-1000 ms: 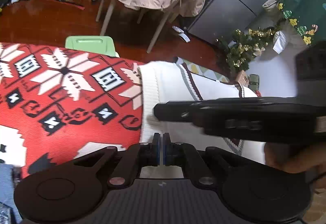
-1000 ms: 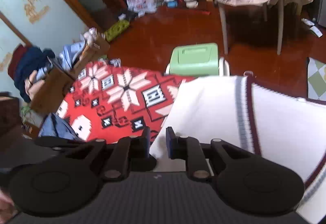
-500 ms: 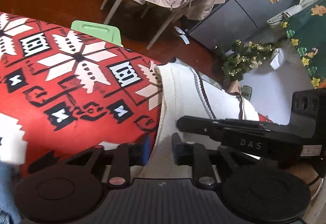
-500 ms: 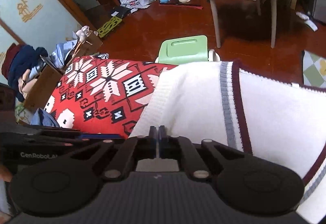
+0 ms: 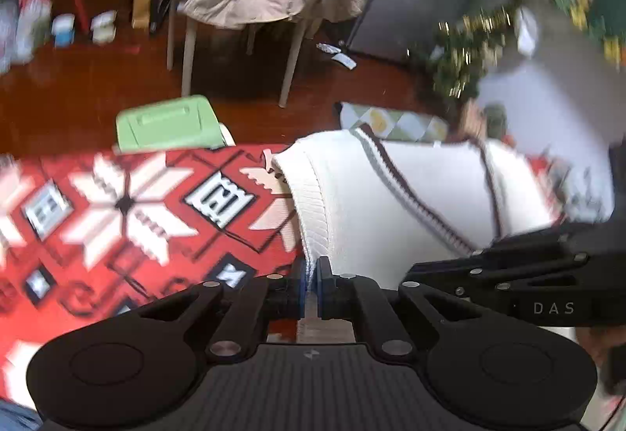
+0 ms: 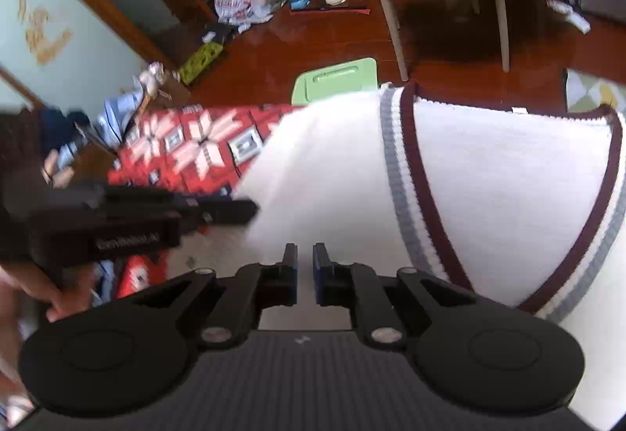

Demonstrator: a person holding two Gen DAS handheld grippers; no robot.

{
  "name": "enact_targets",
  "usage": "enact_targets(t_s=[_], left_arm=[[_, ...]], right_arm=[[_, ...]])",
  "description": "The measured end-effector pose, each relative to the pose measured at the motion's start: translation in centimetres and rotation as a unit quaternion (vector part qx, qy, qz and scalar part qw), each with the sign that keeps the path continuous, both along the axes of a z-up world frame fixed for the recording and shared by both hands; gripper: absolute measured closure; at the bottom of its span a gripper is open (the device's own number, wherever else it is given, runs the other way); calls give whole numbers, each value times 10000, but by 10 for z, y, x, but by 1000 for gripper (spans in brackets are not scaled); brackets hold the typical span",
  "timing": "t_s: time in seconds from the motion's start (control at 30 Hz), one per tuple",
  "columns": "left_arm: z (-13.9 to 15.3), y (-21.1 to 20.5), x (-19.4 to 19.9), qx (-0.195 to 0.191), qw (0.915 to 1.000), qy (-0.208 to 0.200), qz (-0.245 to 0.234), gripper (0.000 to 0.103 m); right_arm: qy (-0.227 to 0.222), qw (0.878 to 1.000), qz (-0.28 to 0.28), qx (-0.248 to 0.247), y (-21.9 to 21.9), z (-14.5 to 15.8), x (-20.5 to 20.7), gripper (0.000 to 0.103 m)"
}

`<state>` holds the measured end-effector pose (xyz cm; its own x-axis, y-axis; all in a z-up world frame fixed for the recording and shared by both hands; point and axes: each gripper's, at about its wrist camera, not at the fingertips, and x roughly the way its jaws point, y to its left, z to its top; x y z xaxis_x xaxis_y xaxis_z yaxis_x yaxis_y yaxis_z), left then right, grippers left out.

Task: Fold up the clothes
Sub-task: 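Open both grippers and smooth the sweater flat on the blanket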

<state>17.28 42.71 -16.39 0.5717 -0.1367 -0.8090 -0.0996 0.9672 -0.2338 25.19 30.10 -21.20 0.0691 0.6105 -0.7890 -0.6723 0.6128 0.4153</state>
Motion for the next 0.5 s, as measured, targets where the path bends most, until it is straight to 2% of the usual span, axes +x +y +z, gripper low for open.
enact_targets(t_s=[0.07,0.17,0.2,0.27,0.33,0.4,0.5], left_arm=[[-2,1,1,92,9999,39,-23,97],[1,6,-2,94,9998,10,157,96],[3,11,-5,22,9996,-15,291,96],[8,24,-12,-184,9981,-65,591,95],[13,39,-22,-549,9948,-40,852,95],[16,46,-34,-767,9924,77,960,95],[17,44,-54,-1024,9893,345,985,94]], right_arm=[[-163,9999,29,19,-2,-3,-3,101],[-173,9998,1,-4,-4,-2,-2,102],[-211,9998,7,-25,-4,1,-4,94],[-320,9993,196,82,-1,8,-15,93],[-464,9974,522,148,9,13,-29,93],[-540,9953,804,40,22,11,-45,93],[-383,9953,891,-79,30,3,-61,93]])
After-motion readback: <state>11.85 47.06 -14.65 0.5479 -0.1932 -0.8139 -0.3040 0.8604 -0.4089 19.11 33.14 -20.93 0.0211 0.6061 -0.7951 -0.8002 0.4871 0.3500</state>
